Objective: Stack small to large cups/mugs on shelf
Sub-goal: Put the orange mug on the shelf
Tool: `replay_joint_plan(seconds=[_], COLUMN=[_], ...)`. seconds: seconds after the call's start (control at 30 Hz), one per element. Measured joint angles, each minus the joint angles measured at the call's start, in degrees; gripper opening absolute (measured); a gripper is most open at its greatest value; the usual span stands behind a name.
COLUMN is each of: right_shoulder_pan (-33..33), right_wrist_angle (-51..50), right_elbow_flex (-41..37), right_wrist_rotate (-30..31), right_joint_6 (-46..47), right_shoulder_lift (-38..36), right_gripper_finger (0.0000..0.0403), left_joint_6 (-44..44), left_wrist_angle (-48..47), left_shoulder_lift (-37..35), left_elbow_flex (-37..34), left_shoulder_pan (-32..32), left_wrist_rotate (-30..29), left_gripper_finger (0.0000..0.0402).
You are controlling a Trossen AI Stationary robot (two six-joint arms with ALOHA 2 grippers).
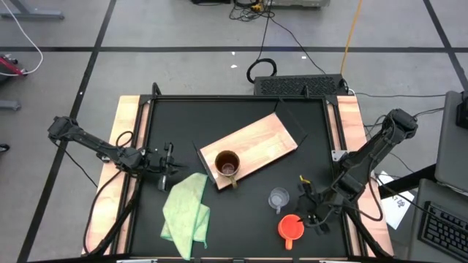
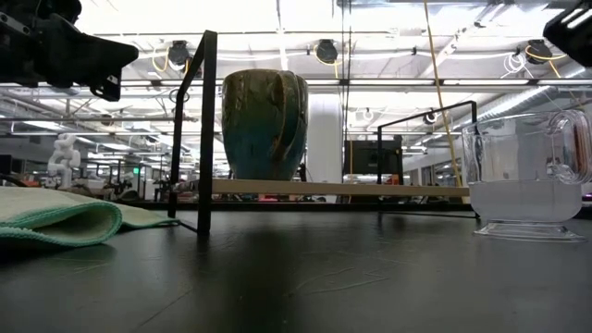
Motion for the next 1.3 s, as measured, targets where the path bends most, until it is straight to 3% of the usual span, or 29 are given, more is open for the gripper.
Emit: replay_joint_plan(seconds=[0.23, 0.7, 1.3], right_shoulder_pan=[-0.66, -0.67, -1.08], right_wrist_angle=[0.11, 1.01, 3.84], right_elbow_flex=[0.0, -0.02, -3.18], right_wrist_rotate=[-0.04, -0.11, -0.35], right_joint_6=[1.22, 2.68, 1.45], right_shoulder_lift=[0.09, 5.03, 5.11], right_gripper_finger=[0.018, 0.018, 0.018], left_joint_6=[0.14, 0.17, 0.14], left_wrist_angle=[-0.03, -0.28, -0.09], left_shoulder_lift=[0.0, 0.0, 0.0], left_elbow_flex=[0.0, 0.0, 0.0], left_shoulder_pan=[0.02, 0.0, 0.0], left_wrist_rotate=[0.0, 0.0, 0.0], left_gripper_finger=[0.0005, 0.0019, 0.0019])
